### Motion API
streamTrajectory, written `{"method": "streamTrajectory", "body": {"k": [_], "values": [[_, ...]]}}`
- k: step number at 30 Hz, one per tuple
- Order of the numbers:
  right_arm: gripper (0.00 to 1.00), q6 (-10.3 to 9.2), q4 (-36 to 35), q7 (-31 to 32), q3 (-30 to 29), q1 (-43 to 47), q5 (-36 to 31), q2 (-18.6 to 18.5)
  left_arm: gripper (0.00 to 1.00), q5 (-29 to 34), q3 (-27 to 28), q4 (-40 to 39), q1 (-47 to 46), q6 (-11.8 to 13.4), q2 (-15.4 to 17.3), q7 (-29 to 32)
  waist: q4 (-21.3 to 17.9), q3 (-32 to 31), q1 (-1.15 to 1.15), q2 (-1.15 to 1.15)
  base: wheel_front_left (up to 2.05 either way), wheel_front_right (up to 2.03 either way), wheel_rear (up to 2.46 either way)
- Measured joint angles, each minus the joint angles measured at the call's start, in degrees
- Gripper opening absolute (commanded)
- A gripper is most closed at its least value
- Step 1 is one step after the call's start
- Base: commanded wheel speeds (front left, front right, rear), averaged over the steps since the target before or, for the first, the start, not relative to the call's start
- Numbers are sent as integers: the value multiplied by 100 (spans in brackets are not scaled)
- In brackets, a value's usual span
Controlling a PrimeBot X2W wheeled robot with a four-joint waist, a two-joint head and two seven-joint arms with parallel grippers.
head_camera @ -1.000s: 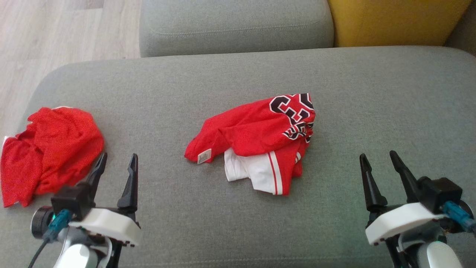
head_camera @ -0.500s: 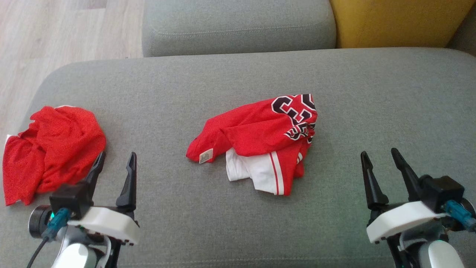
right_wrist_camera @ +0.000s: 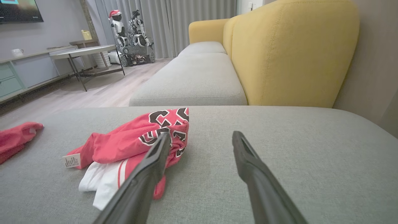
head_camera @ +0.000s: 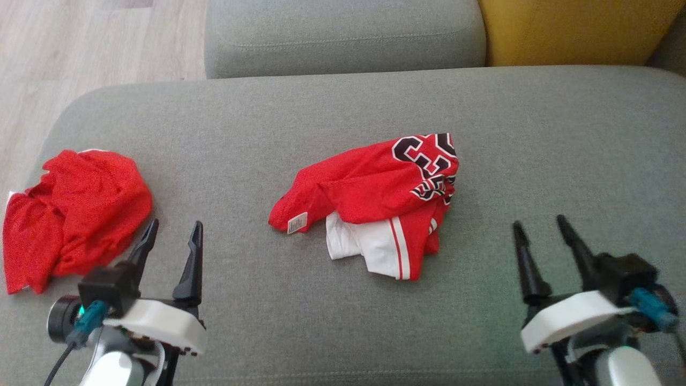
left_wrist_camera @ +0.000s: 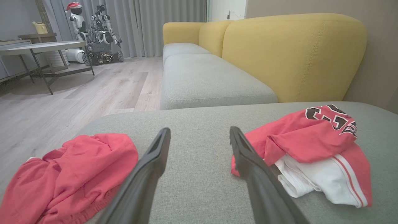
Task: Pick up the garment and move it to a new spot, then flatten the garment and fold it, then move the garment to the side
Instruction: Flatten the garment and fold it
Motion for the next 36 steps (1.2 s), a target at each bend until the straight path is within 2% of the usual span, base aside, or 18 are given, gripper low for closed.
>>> {"method": "streamTrajectory", "body": {"k": [3, 11, 16, 24, 25, 27, 33, 36], "values": [[100, 0, 100, 57, 307, -22, -103, -15, 100, 1, -22, -14, -17, -1, -1, 11, 32, 66, 0, 0, 0, 0, 0], [100, 0, 1020, 115, 1852, -799, -52, -334, 100, 62, -200, -49, -698, -96, -83, -45, 287, 630, 0, 0, 0, 0, 0], [100, 0, 1709, 98, 2361, -1271, -99, -488, 100, 62, -220, 93, -939, -115, -197, -145, 500, 983, 0, 0, 0, 0, 0], [100, 0, 2539, 148, 2729, -1834, -363, -647, 100, 104, -218, 276, -1236, -160, -302, -296, 737, 1414, 0, 0, 0, 0, 0], [51, 0, 2583, 151, 2741, -1894, -360, -646, 100, 104, -216, 291, -1243, -160, -316, -298, 745, 1438, 0, 0, 0, 0, 0], [0, 0, 2632, 151, 2755, -1973, -321, -650, 100, 104, -216, 328, -1243, -160, -332, -325, 733, 1458, 0, 0, 0, 0, 0], [0, 0, 2590, 92, 2721, -2004, -122, -684, 100, 109, -189, 392, -1246, -160, -333, -346, 618, 1419, 0, 0, 0, 0, 0], [0, 0, 2202, 40, 2673, -1868, 14, -692, 100, 110, -177, 411, -1246, -159, -327, -352, 516, 1348, 0, 0, 0, 0, 0]]}}
